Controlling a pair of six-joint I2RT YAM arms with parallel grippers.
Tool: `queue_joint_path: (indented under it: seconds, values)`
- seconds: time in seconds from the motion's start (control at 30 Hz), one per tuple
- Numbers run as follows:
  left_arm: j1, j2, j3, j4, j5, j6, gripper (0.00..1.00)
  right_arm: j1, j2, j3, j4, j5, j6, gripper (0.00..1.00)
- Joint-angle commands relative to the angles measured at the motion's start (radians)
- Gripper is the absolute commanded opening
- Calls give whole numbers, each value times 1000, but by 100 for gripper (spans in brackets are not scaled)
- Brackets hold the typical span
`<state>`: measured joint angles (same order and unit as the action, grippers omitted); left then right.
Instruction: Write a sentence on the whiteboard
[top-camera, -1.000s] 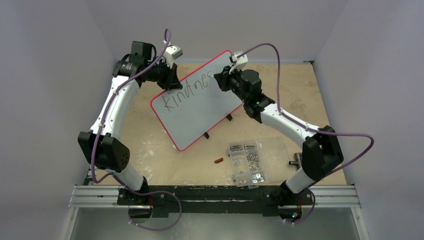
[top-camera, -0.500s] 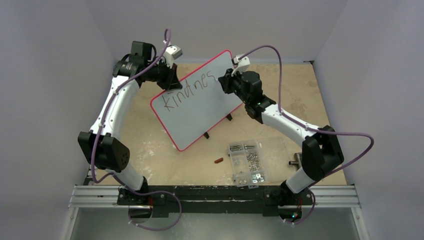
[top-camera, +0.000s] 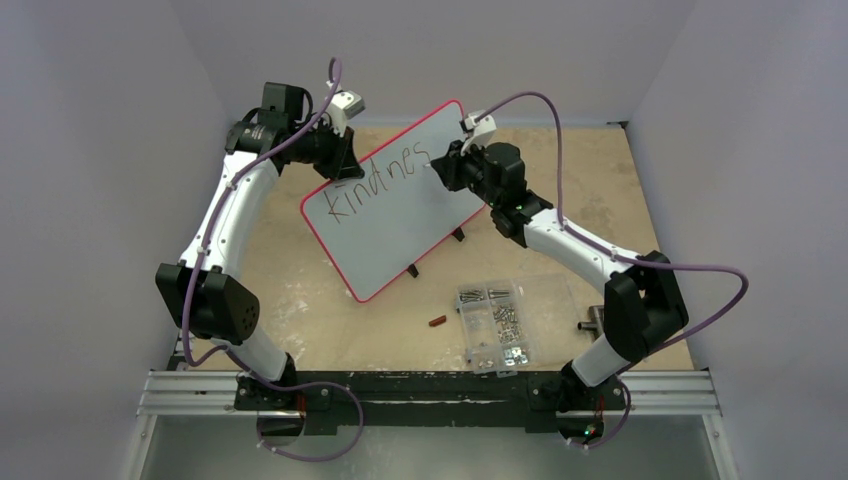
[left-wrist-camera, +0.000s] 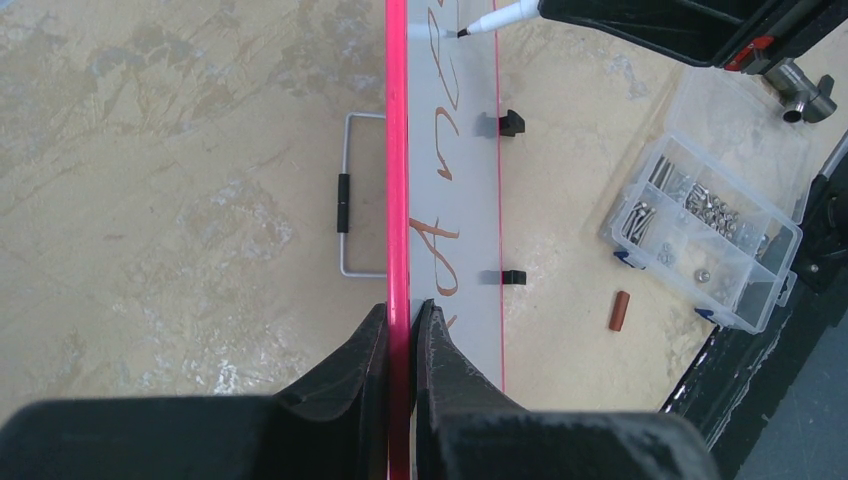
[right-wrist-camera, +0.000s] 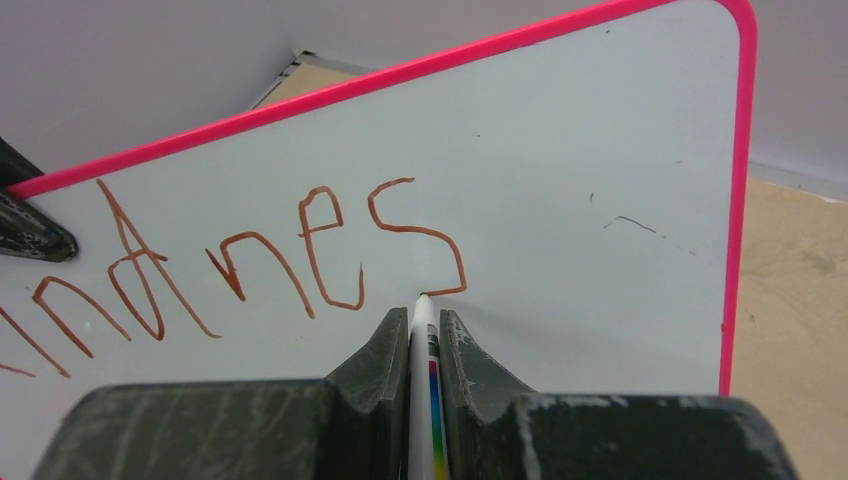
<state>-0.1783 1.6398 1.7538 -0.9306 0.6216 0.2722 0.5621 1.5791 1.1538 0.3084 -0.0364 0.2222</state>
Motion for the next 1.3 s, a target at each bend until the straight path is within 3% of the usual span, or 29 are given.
queue_joint_path:
  seconds: [0.0,0.47,0.67,1.27]
  values:
    - [-17,-26,-19,-34,-57,92,0,7,-25,34,47,-86,18,0]
    - [-16,-23,-16,-32,-55,90,0,6,-123,-7,108,-87,46,0]
    - [-16,-23,-15,-34,-55,88,0,1,-156,-14,140,-3,31,0]
    - [-18,-26,-17,-34,-54,88,0,-71,-75,59,110,87,33,0]
